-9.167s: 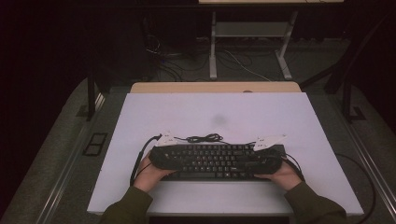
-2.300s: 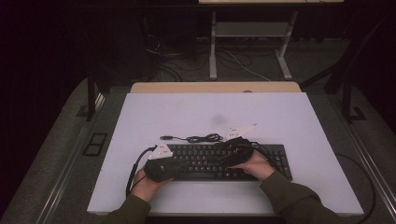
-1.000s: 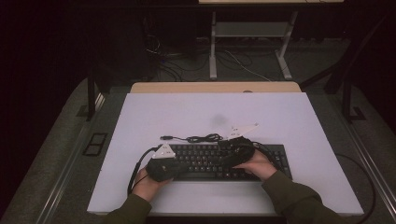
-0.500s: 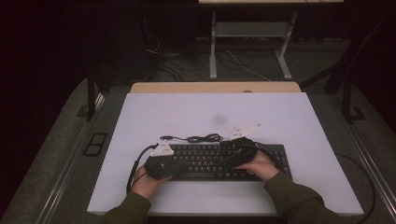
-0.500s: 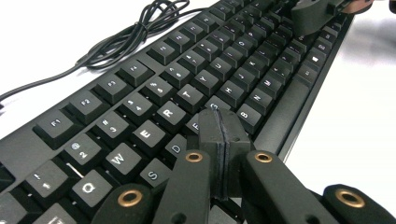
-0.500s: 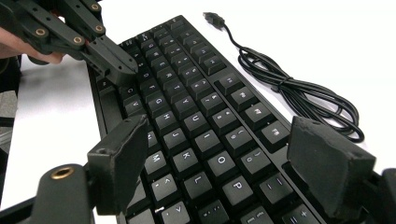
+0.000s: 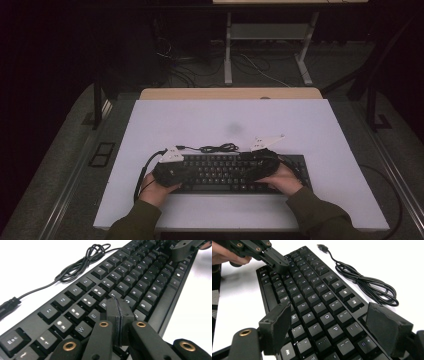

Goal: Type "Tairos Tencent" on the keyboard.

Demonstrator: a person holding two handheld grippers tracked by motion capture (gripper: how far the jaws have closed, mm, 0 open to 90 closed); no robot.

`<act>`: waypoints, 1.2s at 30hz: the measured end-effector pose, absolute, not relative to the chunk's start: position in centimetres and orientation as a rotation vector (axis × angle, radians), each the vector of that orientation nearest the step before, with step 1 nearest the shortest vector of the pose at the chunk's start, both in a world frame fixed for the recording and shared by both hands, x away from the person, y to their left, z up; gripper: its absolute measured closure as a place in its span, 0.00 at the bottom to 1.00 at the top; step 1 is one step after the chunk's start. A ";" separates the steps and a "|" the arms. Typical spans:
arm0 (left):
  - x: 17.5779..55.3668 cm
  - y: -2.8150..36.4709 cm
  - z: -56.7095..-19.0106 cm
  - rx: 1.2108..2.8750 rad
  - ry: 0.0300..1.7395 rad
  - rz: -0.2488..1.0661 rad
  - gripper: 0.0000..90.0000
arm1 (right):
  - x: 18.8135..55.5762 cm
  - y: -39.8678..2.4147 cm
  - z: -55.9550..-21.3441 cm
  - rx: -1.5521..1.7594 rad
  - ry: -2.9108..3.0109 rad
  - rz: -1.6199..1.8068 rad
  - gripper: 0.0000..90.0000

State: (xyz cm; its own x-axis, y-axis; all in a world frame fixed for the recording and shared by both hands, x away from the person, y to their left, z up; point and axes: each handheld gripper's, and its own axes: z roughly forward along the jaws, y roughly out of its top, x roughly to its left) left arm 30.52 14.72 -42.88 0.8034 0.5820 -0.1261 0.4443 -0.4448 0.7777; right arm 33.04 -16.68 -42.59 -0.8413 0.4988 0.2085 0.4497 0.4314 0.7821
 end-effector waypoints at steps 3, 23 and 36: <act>30.8 14.9 -42.9 2.113 0.763 0.209 0.98 | 33.0 -16.9 -42.6 0.874 2.603 1.402 0.23; 32.1 14.9 -43.3 2.122 0.785 0.212 0.98 | 32.7 -17.6 -42.7 0.902 2.591 1.389 0.23; 32.3 14.6 -43.7 2.161 0.772 0.222 0.98 | 32.6 -17.6 -42.7 0.900 2.591 1.388 0.23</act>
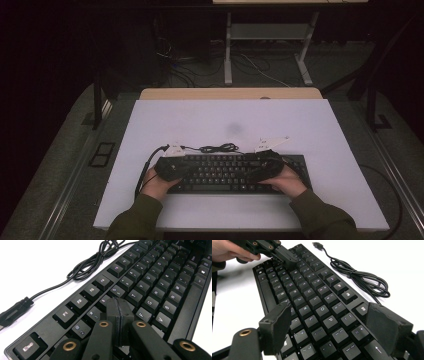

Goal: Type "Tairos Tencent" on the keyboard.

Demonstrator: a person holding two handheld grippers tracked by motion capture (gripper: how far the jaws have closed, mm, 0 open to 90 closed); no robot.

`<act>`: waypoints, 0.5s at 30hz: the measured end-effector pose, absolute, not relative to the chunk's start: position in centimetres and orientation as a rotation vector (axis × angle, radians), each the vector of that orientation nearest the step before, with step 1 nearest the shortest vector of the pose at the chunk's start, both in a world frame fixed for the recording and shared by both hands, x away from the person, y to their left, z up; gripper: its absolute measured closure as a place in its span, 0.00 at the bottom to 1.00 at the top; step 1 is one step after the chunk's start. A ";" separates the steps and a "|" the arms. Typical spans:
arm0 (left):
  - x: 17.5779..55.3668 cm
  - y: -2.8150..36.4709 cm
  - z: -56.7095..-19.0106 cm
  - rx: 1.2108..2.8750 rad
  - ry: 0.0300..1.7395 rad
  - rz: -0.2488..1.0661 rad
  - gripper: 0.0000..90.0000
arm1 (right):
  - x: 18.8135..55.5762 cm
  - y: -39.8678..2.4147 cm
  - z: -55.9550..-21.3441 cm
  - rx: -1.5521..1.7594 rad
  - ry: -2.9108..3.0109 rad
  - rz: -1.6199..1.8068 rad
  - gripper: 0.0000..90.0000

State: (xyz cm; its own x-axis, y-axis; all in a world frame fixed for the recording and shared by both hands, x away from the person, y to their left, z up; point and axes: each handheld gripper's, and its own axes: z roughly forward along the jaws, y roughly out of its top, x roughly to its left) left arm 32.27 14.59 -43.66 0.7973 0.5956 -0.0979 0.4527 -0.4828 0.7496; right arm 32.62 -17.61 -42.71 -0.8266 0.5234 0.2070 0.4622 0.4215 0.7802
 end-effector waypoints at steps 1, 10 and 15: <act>32.3 14.6 -43.7 2.161 0.772 0.221 0.98 | 32.6 -17.6 -42.7 0.902 2.590 1.388 0.23; 32.1 14.6 -43.4 2.145 0.772 0.217 0.98 | 32.6 -17.7 -42.7 0.898 2.590 1.392 0.23; 32.1 14.6 -43.3 2.133 0.771 0.219 0.98 | 32.7 -17.7 -42.7 0.900 2.592 1.391 0.23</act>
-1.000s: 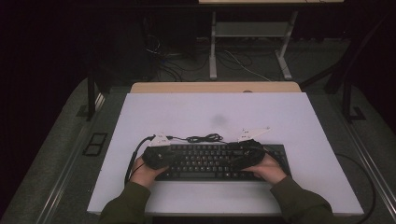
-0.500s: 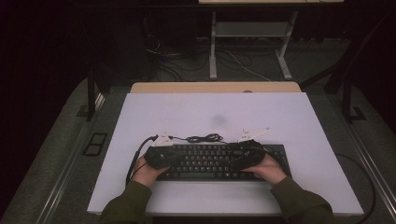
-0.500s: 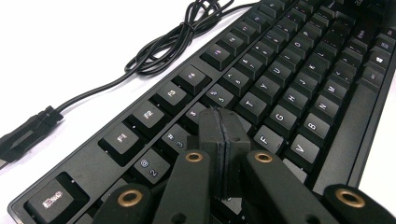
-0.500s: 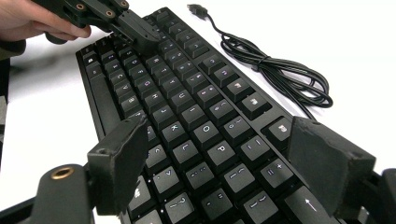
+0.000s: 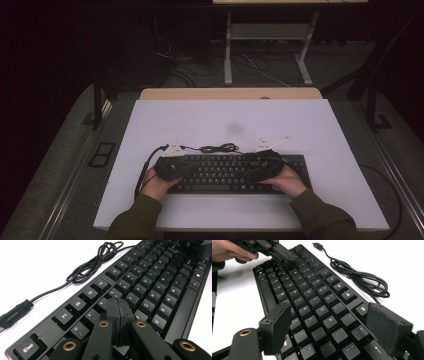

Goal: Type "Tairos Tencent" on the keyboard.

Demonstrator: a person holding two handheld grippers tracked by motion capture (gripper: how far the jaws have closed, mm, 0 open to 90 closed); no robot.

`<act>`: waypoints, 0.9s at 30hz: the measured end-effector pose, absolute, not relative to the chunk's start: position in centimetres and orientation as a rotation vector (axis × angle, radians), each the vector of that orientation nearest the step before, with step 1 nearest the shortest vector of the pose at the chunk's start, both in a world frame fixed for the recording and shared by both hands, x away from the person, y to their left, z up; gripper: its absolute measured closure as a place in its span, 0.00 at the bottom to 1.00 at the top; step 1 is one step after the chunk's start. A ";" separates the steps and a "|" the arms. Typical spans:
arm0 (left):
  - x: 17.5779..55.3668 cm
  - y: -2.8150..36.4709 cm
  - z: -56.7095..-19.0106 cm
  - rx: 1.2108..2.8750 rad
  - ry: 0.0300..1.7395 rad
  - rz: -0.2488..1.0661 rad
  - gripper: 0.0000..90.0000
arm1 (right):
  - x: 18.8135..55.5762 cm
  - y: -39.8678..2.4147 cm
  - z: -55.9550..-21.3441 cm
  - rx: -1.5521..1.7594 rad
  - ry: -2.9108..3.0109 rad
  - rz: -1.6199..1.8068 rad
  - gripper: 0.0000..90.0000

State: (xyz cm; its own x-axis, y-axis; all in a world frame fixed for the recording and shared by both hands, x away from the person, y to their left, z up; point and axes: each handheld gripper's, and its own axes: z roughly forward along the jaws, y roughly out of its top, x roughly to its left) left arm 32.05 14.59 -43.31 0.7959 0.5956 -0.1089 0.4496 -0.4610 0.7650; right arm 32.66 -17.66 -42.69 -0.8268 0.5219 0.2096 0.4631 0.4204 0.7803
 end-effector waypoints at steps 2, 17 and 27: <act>32.0 14.6 -43.3 2.117 0.776 0.214 0.97 | 32.7 -17.7 -42.7 0.894 2.591 1.394 0.23; 31.4 14.7 -43.0 2.073 0.820 0.215 0.74 | 32.7 -17.2 -42.7 0.878 2.620 1.442 0.28; 30.6 14.9 -43.0 2.055 0.835 0.212 0.59 | 32.8 -16.5 -42.7 0.852 2.652 1.455 0.41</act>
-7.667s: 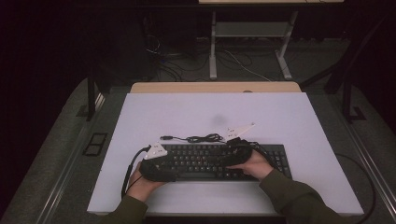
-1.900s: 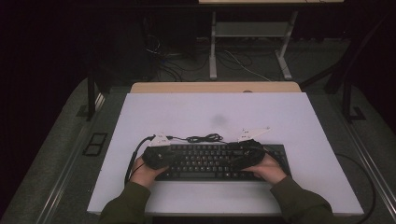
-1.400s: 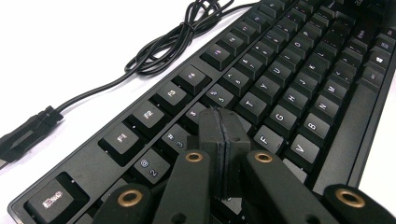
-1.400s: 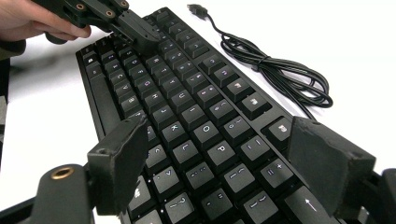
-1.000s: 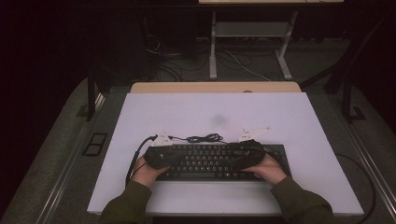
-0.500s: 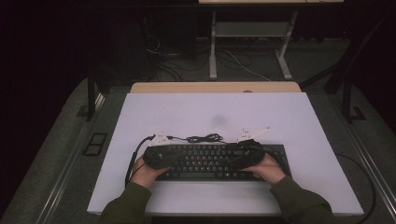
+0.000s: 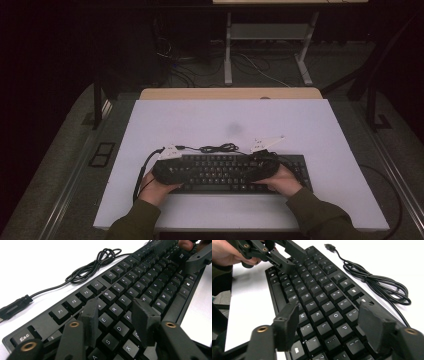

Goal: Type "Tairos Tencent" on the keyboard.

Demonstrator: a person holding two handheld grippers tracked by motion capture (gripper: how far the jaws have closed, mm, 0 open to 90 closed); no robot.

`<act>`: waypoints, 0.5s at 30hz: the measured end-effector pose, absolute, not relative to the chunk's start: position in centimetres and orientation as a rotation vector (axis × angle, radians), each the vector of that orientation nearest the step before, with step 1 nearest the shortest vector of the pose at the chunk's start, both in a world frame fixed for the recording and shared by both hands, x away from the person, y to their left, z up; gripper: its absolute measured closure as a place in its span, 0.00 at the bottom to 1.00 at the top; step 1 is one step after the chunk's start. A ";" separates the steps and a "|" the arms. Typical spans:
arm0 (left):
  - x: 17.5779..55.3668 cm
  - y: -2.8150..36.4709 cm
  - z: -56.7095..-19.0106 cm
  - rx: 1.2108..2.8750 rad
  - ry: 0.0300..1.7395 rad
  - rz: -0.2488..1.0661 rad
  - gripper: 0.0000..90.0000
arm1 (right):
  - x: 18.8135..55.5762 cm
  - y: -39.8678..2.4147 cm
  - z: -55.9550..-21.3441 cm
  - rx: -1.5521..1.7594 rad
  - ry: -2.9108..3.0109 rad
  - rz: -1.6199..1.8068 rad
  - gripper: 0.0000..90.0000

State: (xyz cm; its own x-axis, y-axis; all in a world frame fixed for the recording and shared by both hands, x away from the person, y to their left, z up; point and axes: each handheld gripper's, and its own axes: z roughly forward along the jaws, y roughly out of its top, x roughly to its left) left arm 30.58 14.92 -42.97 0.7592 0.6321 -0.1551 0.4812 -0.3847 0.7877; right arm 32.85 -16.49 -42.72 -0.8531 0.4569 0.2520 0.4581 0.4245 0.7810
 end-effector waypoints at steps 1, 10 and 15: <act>30.5 14.9 -43.0 2.050 0.840 0.213 0.57 | 32.8 -16.4 -42.7 -0.848 -2.650 -1.451 0.42; 29.8 15.3 -43.0 2.039 0.845 0.212 0.46 | 32.9 -15.4 -42.7 -0.772 -2.653 -1.435 0.64; 29.3 15.4 -43.1 2.033 0.849 0.213 0.41 | 32.9 -14.7 -42.7 -0.729 -2.646 -1.428 0.76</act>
State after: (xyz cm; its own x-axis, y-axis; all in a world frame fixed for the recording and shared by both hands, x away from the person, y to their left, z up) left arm 29.32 15.41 -43.14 0.7500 0.6405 -0.1652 0.4862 -0.3643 0.7943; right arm 32.90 -14.72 -42.73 -0.8879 0.3810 0.2580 0.4247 0.4629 0.7780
